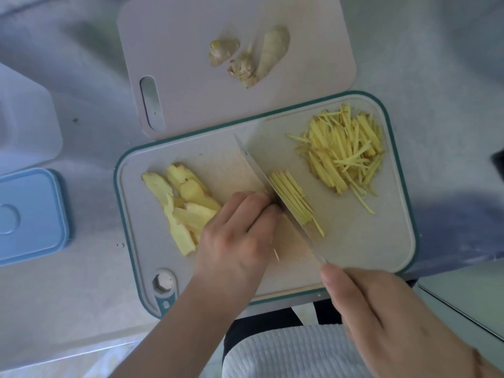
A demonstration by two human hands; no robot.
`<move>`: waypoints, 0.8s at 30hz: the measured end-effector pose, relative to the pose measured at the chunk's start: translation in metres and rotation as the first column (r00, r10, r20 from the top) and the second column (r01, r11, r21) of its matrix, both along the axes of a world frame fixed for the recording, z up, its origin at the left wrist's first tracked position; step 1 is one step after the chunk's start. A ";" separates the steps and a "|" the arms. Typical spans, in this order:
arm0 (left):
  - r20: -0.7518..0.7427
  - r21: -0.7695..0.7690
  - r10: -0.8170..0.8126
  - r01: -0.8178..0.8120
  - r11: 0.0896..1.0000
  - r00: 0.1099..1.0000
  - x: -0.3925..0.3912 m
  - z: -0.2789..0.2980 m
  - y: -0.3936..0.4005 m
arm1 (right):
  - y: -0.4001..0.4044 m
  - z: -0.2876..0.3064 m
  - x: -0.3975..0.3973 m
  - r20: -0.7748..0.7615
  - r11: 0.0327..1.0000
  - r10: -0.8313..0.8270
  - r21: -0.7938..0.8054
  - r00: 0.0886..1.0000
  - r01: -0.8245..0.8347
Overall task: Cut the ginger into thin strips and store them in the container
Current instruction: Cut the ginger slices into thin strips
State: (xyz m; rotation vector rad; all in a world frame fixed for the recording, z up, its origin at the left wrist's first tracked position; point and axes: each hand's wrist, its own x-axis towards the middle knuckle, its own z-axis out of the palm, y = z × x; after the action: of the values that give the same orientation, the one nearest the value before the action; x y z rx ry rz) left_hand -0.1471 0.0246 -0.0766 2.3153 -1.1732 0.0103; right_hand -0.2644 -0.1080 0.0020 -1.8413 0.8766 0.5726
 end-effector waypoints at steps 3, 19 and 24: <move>-0.004 0.009 0.008 -0.008 1.000 1.000 0.000 0.001 -0.001 | 0.003 -0.008 -0.017 0.147 0.980 0.078 -0.194 0.986 -0.048; 0.029 -0.004 -0.049 0.049 0.999 0.998 0.005 0.001 0.004 | 0.003 -0.022 0.007 0.191 0.981 0.137 -0.164 0.972 -0.106; 0.019 -0.010 -0.041 0.041 0.999 0.999 0.007 0.001 0.004 | -0.001 -0.018 0.013 0.207 0.993 0.107 -0.070 0.972 -0.094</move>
State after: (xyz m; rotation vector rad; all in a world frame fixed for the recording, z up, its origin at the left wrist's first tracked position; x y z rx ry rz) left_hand -0.1397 0.0290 -0.0757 2.2859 -1.2271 0.0235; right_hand -0.2518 -0.1090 -0.0162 -1.9683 0.6679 0.4078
